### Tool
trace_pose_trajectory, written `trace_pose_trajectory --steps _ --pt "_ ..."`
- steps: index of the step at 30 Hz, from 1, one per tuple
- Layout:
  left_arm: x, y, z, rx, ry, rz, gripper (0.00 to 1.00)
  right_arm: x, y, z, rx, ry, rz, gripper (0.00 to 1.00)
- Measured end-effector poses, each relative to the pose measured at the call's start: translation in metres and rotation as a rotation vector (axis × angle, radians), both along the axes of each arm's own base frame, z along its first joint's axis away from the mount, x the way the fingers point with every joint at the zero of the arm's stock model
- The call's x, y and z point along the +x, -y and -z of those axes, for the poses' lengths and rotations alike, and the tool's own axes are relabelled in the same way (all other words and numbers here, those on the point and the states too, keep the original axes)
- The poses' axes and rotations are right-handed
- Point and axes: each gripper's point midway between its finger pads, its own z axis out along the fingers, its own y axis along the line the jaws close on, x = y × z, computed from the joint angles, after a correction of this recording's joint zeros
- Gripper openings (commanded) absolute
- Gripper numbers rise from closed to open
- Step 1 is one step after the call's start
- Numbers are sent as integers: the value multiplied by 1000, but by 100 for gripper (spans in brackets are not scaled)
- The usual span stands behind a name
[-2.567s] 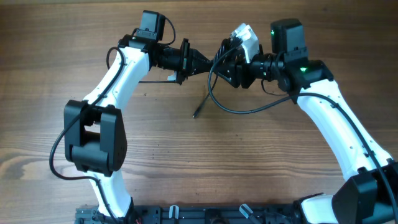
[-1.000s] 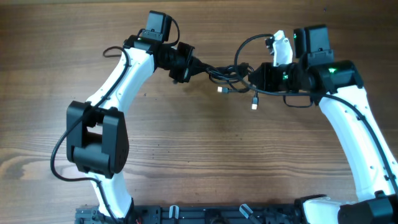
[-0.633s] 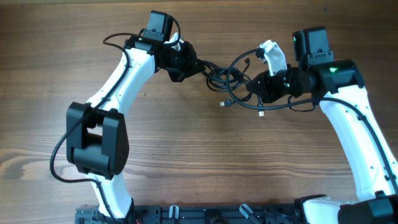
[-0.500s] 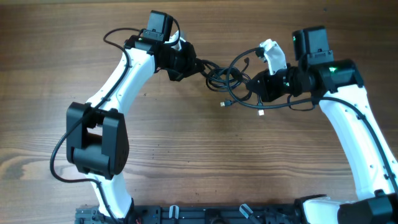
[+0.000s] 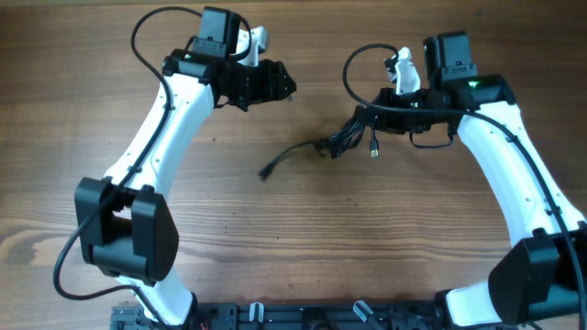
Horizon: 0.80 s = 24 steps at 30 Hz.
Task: Untangle cables
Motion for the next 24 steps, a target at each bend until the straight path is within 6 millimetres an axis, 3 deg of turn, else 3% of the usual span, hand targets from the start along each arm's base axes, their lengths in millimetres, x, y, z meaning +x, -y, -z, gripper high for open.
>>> trace_pose_trajectory --steps 3,7,15,24 --pt "-4 12 -1 -20 -31 -24 65 0 -4 -3 39 -27 19 4" --pt "-14 32 -4 -66 -69 -11 56 0 -8 -6 71 -38 27 4" --pt "-53 81 -15 -142 -43 248 52 2 -17 -19 159 -18 -7 4" --pt "-64 87 -17 -159 -19 340 50 13 -1 -37 280 9 16 4"
